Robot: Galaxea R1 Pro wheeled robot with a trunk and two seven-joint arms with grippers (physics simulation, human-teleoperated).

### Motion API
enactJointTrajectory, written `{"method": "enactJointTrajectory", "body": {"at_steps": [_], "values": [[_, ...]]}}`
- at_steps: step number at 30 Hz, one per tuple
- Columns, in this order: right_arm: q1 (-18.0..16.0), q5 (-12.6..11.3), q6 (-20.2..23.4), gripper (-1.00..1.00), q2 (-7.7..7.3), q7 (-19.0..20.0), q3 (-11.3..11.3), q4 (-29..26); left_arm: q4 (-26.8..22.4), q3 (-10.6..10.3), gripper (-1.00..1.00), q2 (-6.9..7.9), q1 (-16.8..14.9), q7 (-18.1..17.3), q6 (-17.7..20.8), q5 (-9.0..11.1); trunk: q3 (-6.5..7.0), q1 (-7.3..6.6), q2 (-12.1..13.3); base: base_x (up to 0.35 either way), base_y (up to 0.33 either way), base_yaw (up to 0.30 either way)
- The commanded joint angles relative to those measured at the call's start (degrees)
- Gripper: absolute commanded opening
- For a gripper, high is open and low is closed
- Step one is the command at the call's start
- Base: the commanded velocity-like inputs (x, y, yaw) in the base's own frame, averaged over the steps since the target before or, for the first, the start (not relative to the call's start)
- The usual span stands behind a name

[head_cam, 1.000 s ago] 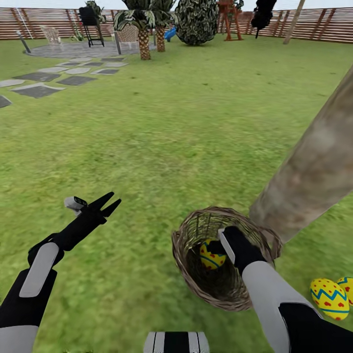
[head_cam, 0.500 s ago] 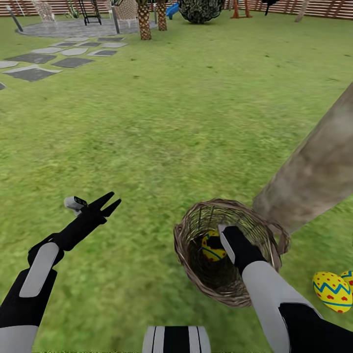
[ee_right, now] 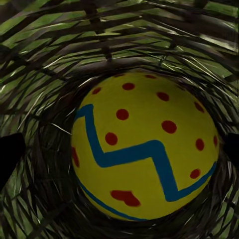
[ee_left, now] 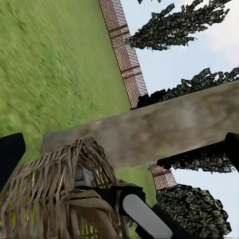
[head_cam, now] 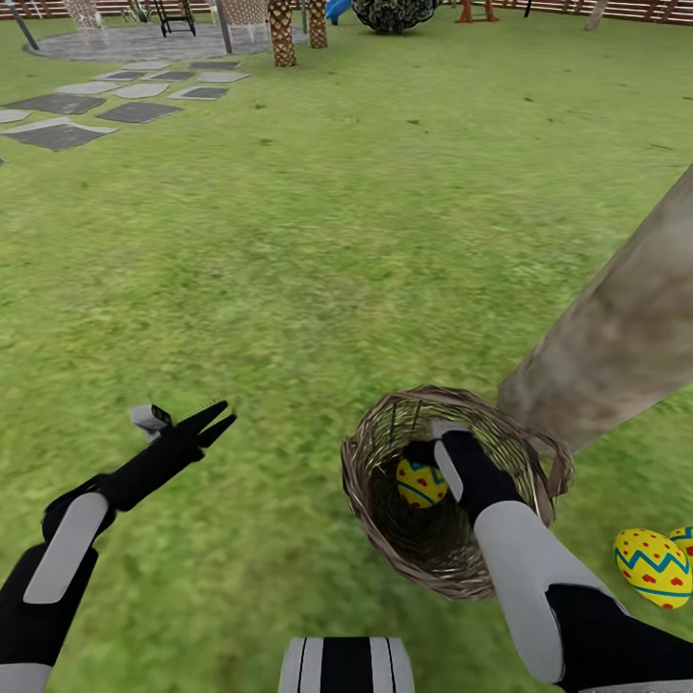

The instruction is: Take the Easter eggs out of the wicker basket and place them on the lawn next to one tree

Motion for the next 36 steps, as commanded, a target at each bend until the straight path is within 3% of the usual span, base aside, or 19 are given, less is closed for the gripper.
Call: {"method": "enactJointTrajectory", "body": {"at_steps": [1,10,15,16,24,28,36], "values": [[0.0,-0.2,0.1,1.0,0.09,-0.4,-0.6,-0.1,0.0,-0.1,1.0,0.34,0.1,0.0,0.3,0.2,-0.04,-0.01,0.0,0.0,0.0,0.0],[0.0,-3.2,-2.7,1.0,1.97,-3.3,-3.5,0.8,0.0,-0.3,1.0,0.74,0.2,0.0,0.3,0.1,-0.04,-0.01,0.0,0.0,0.0,0.0],[0.0,-4.8,-4.3,1.0,2.09,-4.9,-5.1,2.2,0.0,-0.3,1.0,0.74,0.2,0.0,0.3,0.1,-0.04,-0.01,0.0,0.0,0.0,0.0],[0.0,-21.8,-13.8,1.0,2.09,-17.9,-6.7,2.9,0.0,-0.3,1.0,0.74,0.2,0.0,0.3,0.1,-0.04,-0.01,0.0,0.0,0.0,0.0],[0.0,-22.1,-15.4,1.0,2.09,-21.5,-6.7,3.3,0.0,-0.3,1.0,0.74,0.2,0.0,0.3,0.1,-0.04,-0.01,0.0,0.0,0.0,0.0],[0.1,-23.3,-17.9,1.0,2.08,-23.7,-6.7,3.4,0.0,-0.3,1.0,0.74,0.2,0.0,0.3,0.1,-0.04,-0.01,0.0,0.0,0.0,0.0],[0.2,-23.8,-18.8,1.0,2.08,-24.6,-6.7,5.0,0.0,-0.3,1.0,0.74,0.2,0.0,0.3,0.1,-0.04,-0.01,0.0,0.0,0.0,0.0]]}}
